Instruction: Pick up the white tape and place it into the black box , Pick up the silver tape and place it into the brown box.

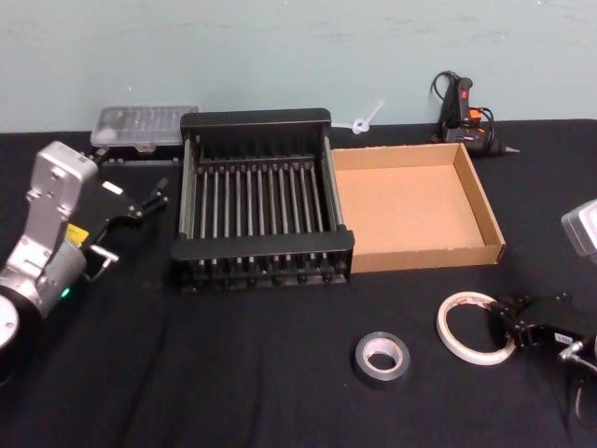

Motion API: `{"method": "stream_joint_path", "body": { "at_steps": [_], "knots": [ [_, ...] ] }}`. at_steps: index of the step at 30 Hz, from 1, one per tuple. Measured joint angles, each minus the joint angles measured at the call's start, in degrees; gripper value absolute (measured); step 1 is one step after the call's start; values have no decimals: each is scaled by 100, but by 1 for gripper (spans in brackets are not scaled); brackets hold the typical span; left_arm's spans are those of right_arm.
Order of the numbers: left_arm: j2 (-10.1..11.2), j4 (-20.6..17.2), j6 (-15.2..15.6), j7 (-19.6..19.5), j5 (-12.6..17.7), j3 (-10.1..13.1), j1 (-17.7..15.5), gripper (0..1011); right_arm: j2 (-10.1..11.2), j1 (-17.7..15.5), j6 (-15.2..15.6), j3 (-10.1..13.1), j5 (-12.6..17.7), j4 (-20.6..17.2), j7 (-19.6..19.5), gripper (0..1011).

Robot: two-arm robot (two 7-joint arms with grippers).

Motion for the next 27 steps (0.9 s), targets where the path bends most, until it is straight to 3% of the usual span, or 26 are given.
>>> {"method": "stream_joint_path", "body": {
  "at_steps": [16,27],
  "knots": [
    [0,0,0,0,0,0,0,1001,-41,-133,-353,299,137,-236,-79,96],
    [0,0,0,0,0,0,0,1001,-202,67,-525,278,46,-211,-183,96]
  ]
}}
